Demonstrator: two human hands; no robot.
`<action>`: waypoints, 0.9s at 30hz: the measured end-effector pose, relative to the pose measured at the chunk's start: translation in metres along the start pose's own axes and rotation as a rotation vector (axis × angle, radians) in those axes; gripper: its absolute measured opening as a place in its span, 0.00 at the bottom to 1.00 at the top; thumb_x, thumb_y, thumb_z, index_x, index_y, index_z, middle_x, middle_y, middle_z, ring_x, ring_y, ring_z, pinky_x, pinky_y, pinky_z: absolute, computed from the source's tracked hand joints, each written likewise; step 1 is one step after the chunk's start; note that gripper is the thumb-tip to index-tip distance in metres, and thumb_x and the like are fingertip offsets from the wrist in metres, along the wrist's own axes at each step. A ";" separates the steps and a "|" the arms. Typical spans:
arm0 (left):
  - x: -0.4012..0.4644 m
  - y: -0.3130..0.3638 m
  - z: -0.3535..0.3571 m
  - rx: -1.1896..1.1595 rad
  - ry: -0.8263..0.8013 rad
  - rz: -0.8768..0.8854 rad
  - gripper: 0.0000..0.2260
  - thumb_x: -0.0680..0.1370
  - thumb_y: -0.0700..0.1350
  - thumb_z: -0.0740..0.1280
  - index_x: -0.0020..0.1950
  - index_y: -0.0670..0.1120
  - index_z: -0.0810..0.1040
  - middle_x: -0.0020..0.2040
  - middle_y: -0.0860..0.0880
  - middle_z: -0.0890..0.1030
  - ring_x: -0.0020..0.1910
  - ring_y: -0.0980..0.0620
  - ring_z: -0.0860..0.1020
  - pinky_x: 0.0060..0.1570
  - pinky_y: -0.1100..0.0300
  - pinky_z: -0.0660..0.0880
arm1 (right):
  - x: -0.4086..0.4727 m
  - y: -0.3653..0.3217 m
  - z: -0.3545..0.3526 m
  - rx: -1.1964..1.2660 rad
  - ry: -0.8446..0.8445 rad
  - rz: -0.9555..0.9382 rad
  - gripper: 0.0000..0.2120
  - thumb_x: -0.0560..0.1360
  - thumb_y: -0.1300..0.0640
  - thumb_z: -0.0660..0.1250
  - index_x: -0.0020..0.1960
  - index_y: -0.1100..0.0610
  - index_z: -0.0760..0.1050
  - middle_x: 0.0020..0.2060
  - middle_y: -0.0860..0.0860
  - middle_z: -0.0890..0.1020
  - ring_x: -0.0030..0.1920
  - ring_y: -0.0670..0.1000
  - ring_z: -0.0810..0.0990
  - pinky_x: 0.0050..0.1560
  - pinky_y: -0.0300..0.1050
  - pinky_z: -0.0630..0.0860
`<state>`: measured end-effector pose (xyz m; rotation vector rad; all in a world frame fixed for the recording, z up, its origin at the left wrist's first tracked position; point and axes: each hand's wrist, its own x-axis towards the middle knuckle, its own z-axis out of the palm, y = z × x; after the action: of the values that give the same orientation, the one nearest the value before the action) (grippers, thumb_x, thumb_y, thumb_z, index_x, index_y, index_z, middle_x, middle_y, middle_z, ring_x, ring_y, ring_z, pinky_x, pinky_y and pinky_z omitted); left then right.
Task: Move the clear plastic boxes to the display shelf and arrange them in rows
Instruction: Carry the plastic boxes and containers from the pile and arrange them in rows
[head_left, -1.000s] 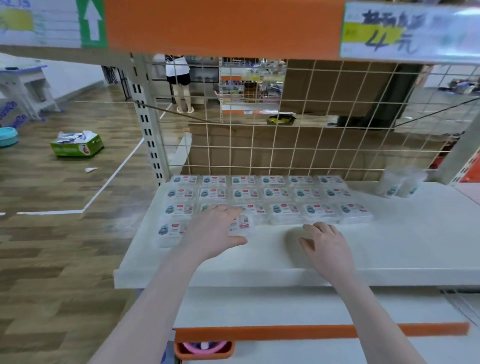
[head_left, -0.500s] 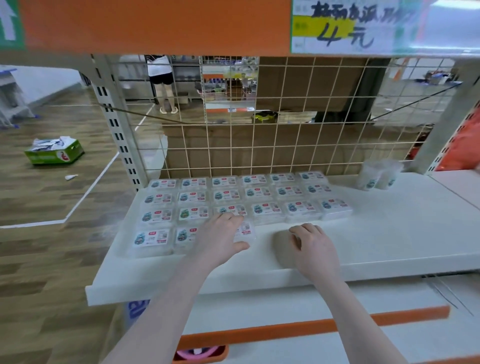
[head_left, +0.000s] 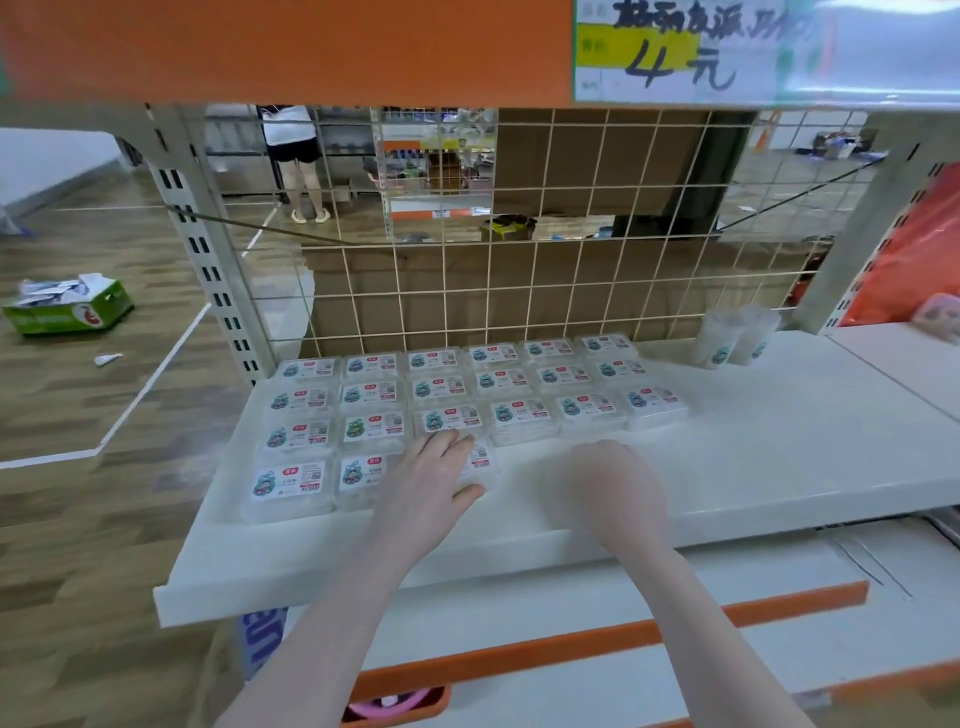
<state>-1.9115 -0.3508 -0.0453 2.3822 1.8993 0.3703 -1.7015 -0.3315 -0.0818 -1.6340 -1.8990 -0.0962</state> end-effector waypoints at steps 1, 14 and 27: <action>0.000 0.000 0.000 -0.001 0.000 0.002 0.25 0.79 0.56 0.60 0.74 0.49 0.63 0.73 0.52 0.64 0.72 0.53 0.60 0.63 0.57 0.65 | -0.003 -0.001 -0.003 -0.015 0.021 0.007 0.06 0.65 0.68 0.74 0.40 0.62 0.80 0.34 0.55 0.81 0.36 0.60 0.79 0.34 0.47 0.77; 0.008 0.058 0.009 -0.099 -0.007 0.121 0.23 0.81 0.54 0.57 0.74 0.47 0.62 0.74 0.48 0.63 0.73 0.50 0.59 0.70 0.59 0.55 | -0.058 0.046 -0.065 -0.197 0.144 0.389 0.13 0.76 0.59 0.64 0.59 0.63 0.77 0.53 0.59 0.80 0.55 0.61 0.75 0.54 0.52 0.70; 0.083 0.244 0.035 -0.075 -0.010 0.266 0.22 0.80 0.55 0.58 0.73 0.48 0.63 0.72 0.49 0.65 0.71 0.49 0.61 0.68 0.57 0.60 | -0.061 0.208 -0.143 -0.265 0.258 0.494 0.12 0.71 0.61 0.71 0.52 0.65 0.79 0.44 0.61 0.80 0.48 0.64 0.78 0.47 0.55 0.75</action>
<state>-1.6543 -0.3238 -0.0175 2.5836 1.5361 0.4363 -1.4512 -0.3993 -0.0663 -2.1087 -1.2916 -0.3454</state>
